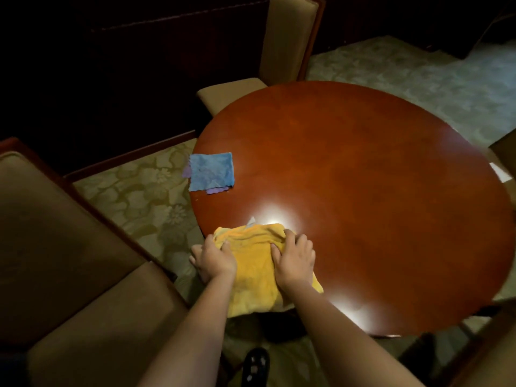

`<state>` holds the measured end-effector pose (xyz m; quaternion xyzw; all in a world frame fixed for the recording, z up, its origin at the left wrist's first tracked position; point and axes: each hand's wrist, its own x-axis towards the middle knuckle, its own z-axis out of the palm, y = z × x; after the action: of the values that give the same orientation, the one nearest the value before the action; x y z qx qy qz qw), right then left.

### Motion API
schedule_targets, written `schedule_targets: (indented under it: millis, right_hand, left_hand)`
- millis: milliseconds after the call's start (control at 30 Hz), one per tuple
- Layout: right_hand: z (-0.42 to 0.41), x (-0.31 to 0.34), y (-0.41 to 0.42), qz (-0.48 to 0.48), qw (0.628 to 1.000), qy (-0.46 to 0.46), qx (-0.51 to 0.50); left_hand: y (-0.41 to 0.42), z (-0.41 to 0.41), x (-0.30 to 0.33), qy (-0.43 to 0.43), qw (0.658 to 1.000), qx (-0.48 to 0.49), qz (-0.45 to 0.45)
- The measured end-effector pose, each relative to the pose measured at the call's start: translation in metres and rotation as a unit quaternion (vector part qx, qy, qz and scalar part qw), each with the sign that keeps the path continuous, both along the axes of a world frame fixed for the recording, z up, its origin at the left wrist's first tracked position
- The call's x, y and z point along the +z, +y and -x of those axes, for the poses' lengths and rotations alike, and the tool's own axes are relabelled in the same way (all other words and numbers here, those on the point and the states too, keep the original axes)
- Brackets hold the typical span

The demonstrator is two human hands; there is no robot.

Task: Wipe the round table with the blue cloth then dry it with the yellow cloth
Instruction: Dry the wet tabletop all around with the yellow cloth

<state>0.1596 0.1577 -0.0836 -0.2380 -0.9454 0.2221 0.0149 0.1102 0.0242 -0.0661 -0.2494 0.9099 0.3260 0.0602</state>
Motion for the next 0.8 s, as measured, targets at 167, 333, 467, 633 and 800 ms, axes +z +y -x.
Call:
schedule_targets:
  millis: [167,333,467,633,800]
  right_hand:
    - [0.041,-0.005,-0.011,-0.008,0.999,0.028,-0.022]
    - [0.079,-0.009,-0.019,-0.017,0.996,0.042,-0.073]
    - [0.091,-0.007,-0.028,0.005,0.989,0.024,-0.146]
    - [0.075,-0.004,-0.038,0.013,0.986,0.089,-0.142]
    - [0.048,-0.004,-0.031,-0.034,0.998,0.053,0.031]
  left_hand:
    - [-0.005,0.042,-0.012,0.057,0.998,0.015,0.028]
    - [-0.009,0.086,-0.017,0.137,0.986,-0.059,0.079]
    - [-0.005,0.112,-0.01,0.158,0.971,-0.148,0.105]
    - [-0.01,0.096,-0.011,0.221,0.923,-0.259,0.181]
    - [-0.013,0.074,-0.023,0.089,0.876,-0.427,0.204]
